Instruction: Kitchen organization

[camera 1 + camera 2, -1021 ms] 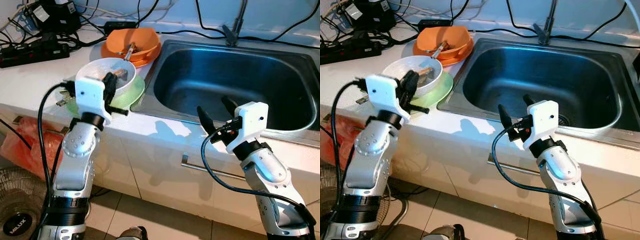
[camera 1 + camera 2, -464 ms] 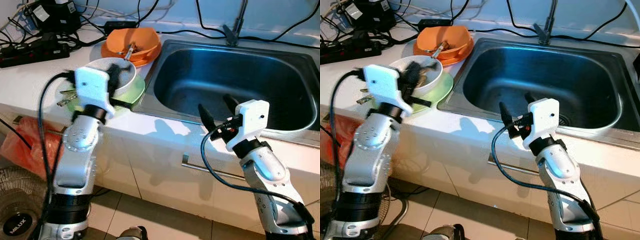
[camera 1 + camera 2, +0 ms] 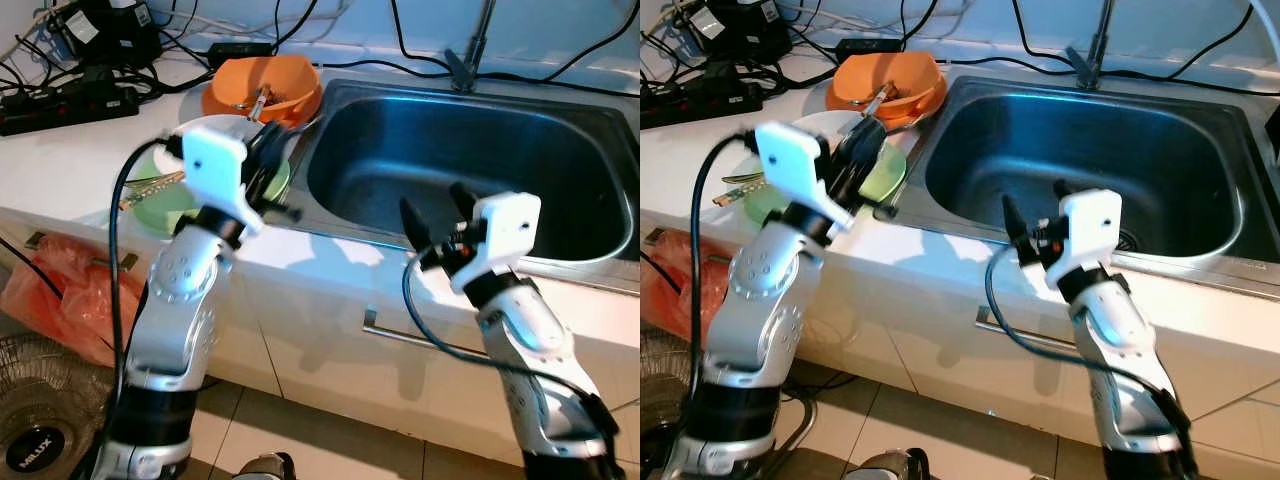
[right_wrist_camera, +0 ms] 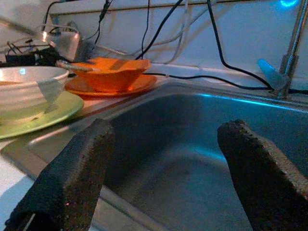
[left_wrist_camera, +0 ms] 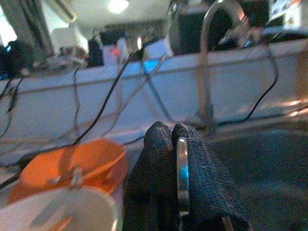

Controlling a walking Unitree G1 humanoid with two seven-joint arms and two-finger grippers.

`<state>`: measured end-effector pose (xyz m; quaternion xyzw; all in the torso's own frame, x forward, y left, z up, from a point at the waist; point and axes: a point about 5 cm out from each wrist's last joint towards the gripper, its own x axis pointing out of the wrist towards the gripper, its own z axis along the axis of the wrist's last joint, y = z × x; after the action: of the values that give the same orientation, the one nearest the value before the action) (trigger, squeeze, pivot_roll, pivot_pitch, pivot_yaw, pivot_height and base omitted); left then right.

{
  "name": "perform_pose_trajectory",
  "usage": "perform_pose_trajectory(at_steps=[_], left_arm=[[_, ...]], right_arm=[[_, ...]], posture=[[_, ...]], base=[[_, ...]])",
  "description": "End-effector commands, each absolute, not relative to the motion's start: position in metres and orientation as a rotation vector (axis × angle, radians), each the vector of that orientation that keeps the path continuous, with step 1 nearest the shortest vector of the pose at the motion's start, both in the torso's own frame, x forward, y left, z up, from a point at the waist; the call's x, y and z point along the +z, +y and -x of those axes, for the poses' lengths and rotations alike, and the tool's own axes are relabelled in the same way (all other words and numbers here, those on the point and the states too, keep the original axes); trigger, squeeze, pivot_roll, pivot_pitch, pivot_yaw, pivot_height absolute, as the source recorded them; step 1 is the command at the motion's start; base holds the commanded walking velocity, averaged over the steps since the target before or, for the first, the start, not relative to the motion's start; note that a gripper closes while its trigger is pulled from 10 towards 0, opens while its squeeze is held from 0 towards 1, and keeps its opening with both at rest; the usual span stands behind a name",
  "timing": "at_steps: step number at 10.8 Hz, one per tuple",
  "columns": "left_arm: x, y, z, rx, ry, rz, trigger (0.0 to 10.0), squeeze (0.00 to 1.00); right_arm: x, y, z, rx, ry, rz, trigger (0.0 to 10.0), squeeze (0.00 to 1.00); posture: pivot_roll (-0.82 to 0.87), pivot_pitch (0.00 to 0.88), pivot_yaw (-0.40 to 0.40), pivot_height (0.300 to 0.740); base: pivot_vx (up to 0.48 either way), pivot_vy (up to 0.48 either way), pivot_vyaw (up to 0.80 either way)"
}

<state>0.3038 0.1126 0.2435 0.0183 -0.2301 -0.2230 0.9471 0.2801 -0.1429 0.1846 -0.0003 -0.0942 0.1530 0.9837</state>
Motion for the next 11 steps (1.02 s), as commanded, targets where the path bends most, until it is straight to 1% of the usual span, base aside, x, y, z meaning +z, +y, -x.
perform_pose_trajectory(at_steps=[1,3,4,5,7,9,10,11], left_arm=[[0.253,0.112,-0.303,-0.477,-0.507,0.006,0.0,0.00],[0.253,0.114,-0.310,-0.474,-0.483,0.145,0.0,0.00],[0.253,0.115,-0.316,-0.479,-0.471,0.252,0.0,0.00],[0.247,0.116,-0.326,-0.495,-0.394,0.526,0.0,0.00],[0.236,0.115,-0.334,-0.493,-0.296,0.725,0.0,0.00],[0.223,0.098,-0.332,-0.558,-0.188,0.852,0.0,0.00],[0.216,0.088,-0.332,-0.592,-0.116,0.983,0.0,0.00],[0.212,0.082,-0.332,-0.627,-0.080,1.030,0.0,0.00]], right_arm=[[0.186,-0.144,-0.283,0.293,-0.192,-0.023,10.0,0.00],[0.186,-0.144,-0.289,0.259,-0.184,-0.085,10.0,0.00],[0.188,-0.144,-0.293,0.236,-0.178,-0.148,10.0,0.00],[0.189,-0.144,-0.297,0.226,-0.174,-0.199,10.0,0.00],[0.189,-0.145,-0.297,0.229,-0.165,-0.234,10.0,0.00],[0.189,-0.146,-0.297,0.231,-0.160,-0.255,10.0,0.00],[0.190,-0.145,-0.299,0.231,-0.155,-0.278,10.0,0.00],[0.192,-0.141,-0.301,0.240,-0.151,-0.307,10.0,0.00]], posture=[[0.04,0.074,0.077,0.740],[0.04,0.068,0.078,0.740],[0.03,0.068,0.079,0.740],[0.03,0.067,0.084,0.740],[0.03,0.065,0.084,0.740],[0.03,0.064,0.080,0.740],[0.03,0.062,0.079,0.740],[0.03,0.061,0.081,0.740]], base=[[0.000,0.000,0.00],[0.000,0.000,0.00],[0.000,0.000,0.00],[0.000,0.000,0.00],[0.000,0.000,0.00],[0.000,0.000,0.00],[0.000,0.000,0.00],[0.000,0.000,0.00]])
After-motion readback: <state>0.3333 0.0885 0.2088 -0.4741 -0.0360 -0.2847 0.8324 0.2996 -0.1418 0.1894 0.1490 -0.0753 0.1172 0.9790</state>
